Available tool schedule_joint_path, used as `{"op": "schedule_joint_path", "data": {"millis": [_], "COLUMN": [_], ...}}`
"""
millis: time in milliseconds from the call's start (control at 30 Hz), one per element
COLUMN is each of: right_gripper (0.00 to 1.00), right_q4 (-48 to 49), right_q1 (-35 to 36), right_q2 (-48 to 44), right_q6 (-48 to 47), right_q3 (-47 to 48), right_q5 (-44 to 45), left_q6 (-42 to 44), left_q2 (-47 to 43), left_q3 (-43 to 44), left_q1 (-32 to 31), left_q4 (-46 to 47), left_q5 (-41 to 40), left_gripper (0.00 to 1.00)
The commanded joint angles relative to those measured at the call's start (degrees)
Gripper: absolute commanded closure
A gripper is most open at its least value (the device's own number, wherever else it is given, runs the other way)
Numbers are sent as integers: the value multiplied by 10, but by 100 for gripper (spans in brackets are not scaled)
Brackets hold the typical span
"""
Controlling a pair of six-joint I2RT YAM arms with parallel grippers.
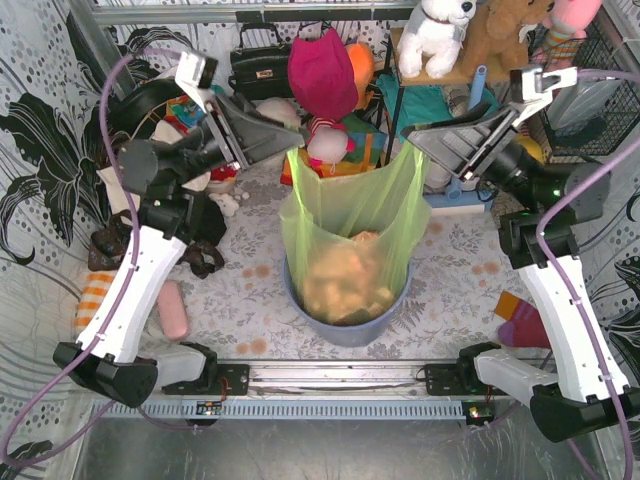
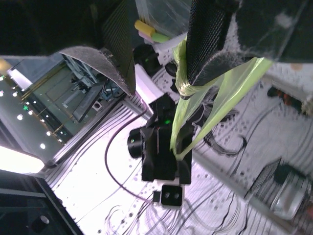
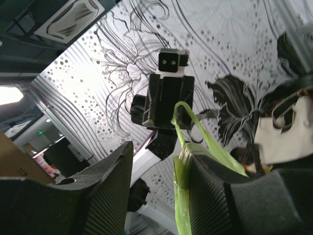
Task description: Tie the trash bag
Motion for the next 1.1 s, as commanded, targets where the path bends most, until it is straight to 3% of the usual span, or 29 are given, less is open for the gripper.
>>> {"op": "schedule_joint_path", "data": {"millis": [0,333,667,867,1067], "right_gripper": [55,55,57,41,42], "right_q4": [-18,-91,-169,-215,-262], "right_q1": [1,1,0,1,0], "right_q2": [-8,-34,-52,-27,-39], "right_q6": [-66,-121,-162,-186,-198], "right_q3": [76,81,-31,3,5], "right_q5": [50,95,145,107,102], "left_q6": [44,84,181,268,323], "left_q2": [26,117,48,48,72], "left_q3": [141,290,116,150,179], "left_q1": [-2,3,4,3,3], "left_q4": [-26,-153,-274,-365,-404], "left_q5": [-7,-42,-67,-60,-39], "left_gripper": [50,46,43,32,30]}}
